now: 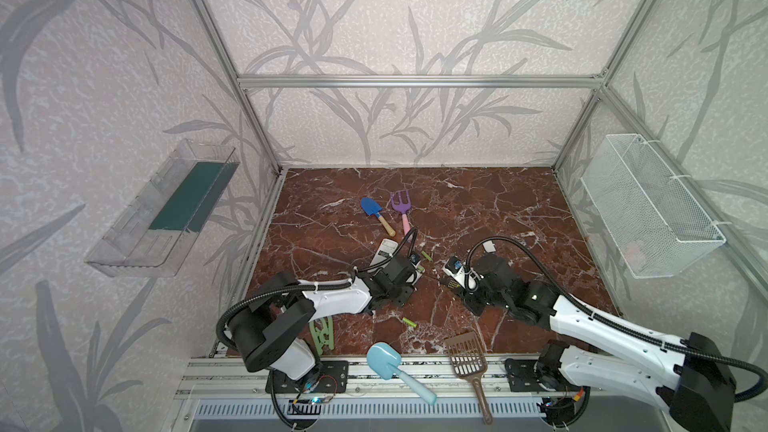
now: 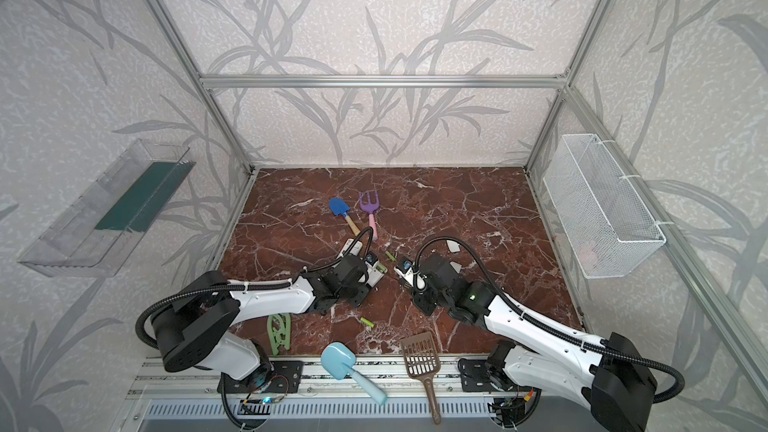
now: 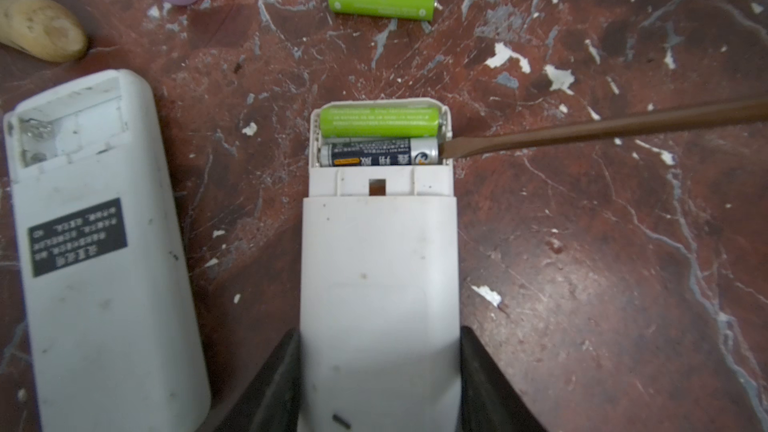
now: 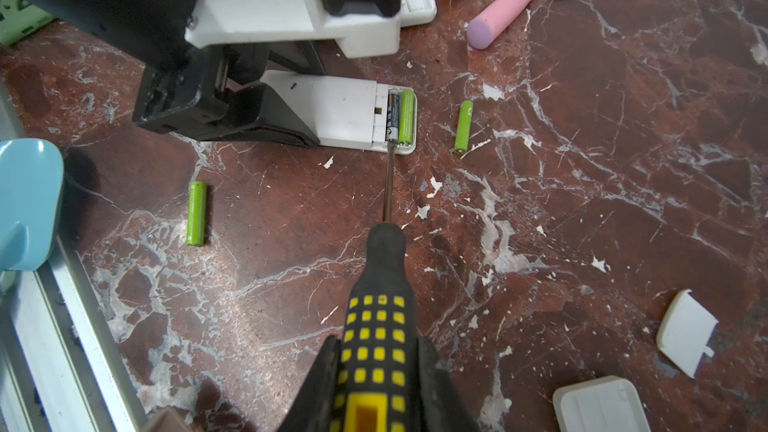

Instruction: Unload the batteries from the remote control

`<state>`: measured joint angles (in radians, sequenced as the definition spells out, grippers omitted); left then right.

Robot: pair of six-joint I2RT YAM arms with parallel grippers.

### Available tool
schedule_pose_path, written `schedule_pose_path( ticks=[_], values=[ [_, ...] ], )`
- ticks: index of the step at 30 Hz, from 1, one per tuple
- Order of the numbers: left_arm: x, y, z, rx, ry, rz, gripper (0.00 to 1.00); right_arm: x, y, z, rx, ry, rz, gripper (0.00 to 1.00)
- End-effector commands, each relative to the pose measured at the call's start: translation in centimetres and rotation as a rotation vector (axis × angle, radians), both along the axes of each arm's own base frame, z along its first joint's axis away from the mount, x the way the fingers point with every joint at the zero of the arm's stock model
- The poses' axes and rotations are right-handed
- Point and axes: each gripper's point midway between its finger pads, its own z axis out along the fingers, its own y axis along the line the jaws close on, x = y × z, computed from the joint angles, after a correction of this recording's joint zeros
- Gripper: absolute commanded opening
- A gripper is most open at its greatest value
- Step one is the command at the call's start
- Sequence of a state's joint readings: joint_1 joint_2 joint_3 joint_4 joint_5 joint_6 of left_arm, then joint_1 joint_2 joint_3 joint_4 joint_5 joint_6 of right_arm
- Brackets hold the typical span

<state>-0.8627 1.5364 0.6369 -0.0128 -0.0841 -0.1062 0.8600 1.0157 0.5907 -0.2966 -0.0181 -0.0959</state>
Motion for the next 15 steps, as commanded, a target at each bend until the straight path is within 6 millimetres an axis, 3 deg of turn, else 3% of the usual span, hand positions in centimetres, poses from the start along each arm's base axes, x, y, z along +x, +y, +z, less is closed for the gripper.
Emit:
schedule_pose_path(
  ticks=[1, 7, 15],
  values=[
    [-3.3, 1.2, -2.9, 0.047, 0.146, -0.057, 0.41, 0.4, 2.0, 0.9, 0.100, -0.025, -0.006, 0.00],
    [-3.5, 1.0, -2.8, 0.031, 0.152, -0.061, 0.41, 0.0, 2.0, 0.8, 0.143, -0.017, -0.062, 0.00],
    [-3.9, 1.1, -3.2, 0.028, 0.159, -0.081, 0.40, -1.4, 0.3, -1.3, 0.141, 0.013, -0.133, 0.00]
  ],
)
